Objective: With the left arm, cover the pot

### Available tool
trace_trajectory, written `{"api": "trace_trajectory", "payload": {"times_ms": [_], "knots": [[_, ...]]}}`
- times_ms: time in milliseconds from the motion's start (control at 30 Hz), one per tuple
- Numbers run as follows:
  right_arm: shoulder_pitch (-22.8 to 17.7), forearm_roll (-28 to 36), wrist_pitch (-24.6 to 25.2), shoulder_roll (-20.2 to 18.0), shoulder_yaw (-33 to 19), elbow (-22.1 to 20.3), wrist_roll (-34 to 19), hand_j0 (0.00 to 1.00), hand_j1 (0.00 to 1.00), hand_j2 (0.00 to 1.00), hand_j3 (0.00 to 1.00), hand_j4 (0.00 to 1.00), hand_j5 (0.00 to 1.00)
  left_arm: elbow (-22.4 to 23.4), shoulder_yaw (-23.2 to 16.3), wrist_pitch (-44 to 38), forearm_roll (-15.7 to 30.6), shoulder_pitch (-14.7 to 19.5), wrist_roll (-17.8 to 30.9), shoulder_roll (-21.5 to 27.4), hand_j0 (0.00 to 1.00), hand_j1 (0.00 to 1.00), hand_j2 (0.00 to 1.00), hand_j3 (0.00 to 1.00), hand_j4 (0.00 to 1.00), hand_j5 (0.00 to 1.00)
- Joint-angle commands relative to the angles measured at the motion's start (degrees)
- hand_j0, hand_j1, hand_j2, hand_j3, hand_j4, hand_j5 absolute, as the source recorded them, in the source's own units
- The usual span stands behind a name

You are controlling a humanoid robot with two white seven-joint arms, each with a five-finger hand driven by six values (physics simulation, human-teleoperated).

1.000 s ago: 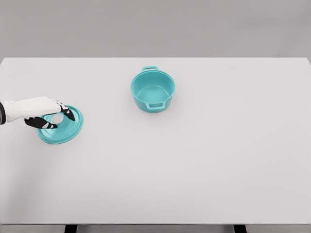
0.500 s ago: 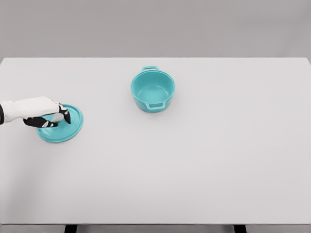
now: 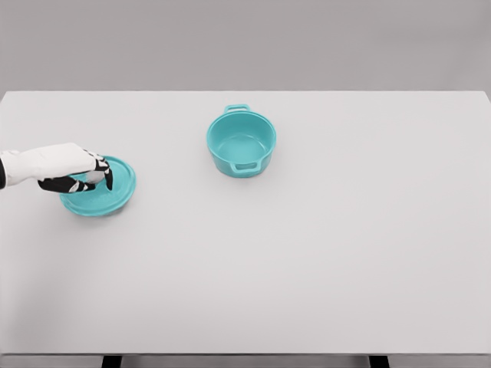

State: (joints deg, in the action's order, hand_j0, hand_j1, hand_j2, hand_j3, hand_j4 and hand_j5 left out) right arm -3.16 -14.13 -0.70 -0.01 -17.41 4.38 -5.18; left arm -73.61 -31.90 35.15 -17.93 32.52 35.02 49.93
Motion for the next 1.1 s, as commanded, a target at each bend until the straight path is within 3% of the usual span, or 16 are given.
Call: {"api": "trace_trajectory", "payload": {"times_ms": [0,500,1067], "knots": [[0.00,-0.02,0.00,0.01,0.01,0.02,-0.01,1.00,1.00,1.00,1.00,1.00,1.00,-0.66,0.87,-0.15,0.36,0.00,-0.02,0.25,0.49,0.49,0.49,0.49,0.49,0.49],[0.00,-0.02,0.00,0.01,0.01,0.02,-0.01,1.00,1.00,1.00,1.00,1.00,1.00,-3.21,1.05,-0.15,0.53,4.75,-0.02,-0.63,0.49,0.49,0.49,0.49,0.49,0.49],[0.00,-0.02,0.00,0.01,0.01,0.02,-0.01,1.00,1.00,1.00,1.00,1.00,1.00,-3.03,0.43,-0.15,-1.22,9.58,-0.02,-9.76,0.49,0.49,0.49,0.49,0.49,0.49]]}}
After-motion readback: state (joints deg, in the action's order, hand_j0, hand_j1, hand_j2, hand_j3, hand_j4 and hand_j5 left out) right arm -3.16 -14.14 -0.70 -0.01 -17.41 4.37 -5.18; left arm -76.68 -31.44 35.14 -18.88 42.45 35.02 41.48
